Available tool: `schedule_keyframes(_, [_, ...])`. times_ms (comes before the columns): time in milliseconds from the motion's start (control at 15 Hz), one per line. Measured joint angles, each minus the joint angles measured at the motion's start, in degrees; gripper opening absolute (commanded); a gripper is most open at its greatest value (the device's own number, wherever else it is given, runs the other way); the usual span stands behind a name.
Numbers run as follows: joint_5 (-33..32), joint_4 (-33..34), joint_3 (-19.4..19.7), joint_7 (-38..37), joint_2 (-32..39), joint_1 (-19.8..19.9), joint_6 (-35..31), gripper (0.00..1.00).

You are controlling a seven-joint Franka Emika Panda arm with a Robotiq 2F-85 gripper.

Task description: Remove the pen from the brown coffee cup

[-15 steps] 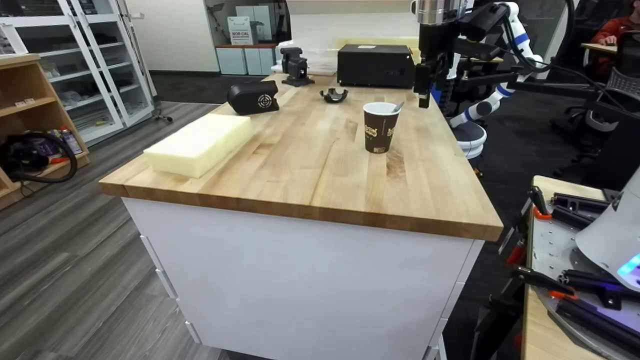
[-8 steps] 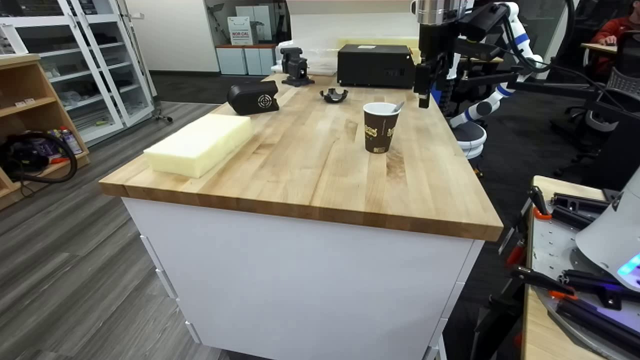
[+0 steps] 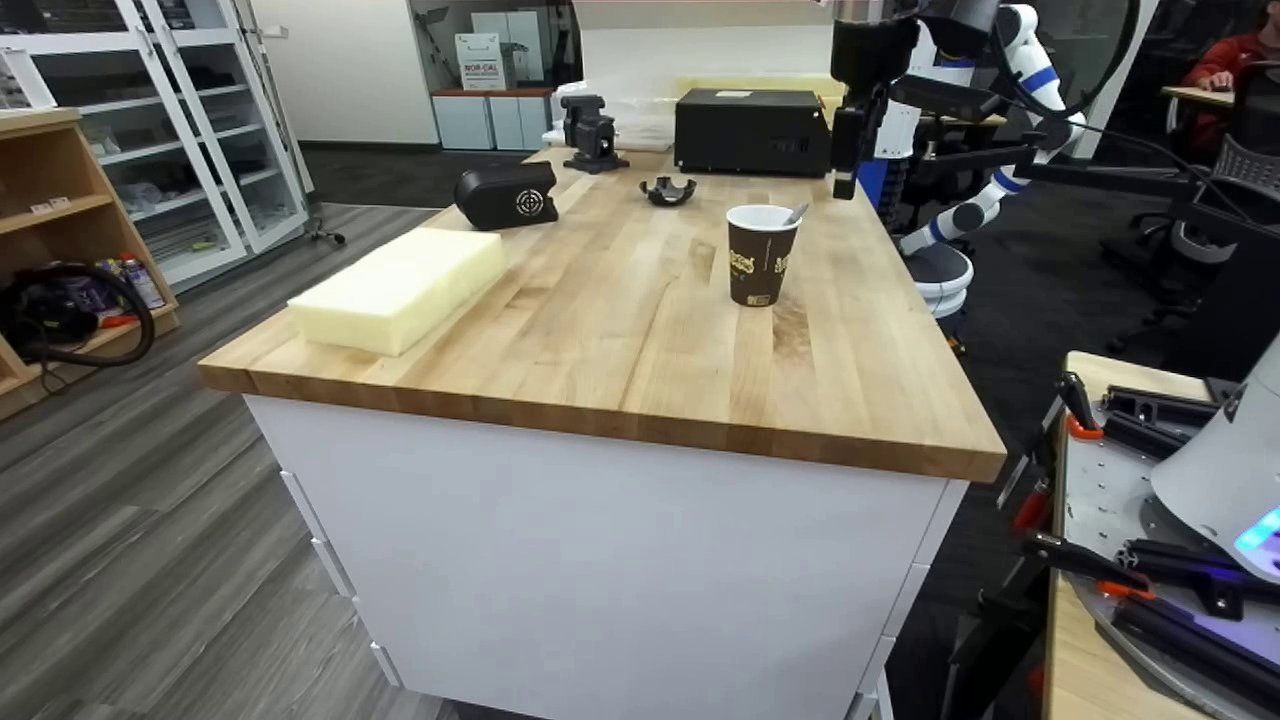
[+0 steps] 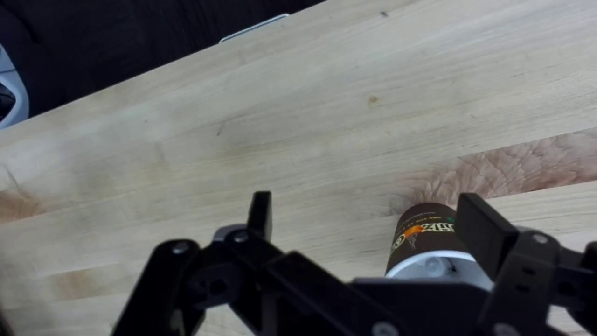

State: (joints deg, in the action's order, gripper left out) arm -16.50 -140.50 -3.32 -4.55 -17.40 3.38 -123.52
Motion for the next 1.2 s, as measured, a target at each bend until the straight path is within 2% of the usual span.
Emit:
schedule_keyframes(267, [0.2,0.1,0.3,6.3,-0.9,-0.7,-1.6,1.00])
schedule_keyframes(533, [1.9,-0.4,2.2,13.9,-0.1,-1.4,-8.7,1.00])
schedule_keyframes(800, [6.0,-0.5,3.9,21.5,1.4,-2.2,-12.5,1.00])
schedule_keyframes(1200, [13.4,-0.5,5.5,30.6,2.8,-3.9,-13.0,1.00])
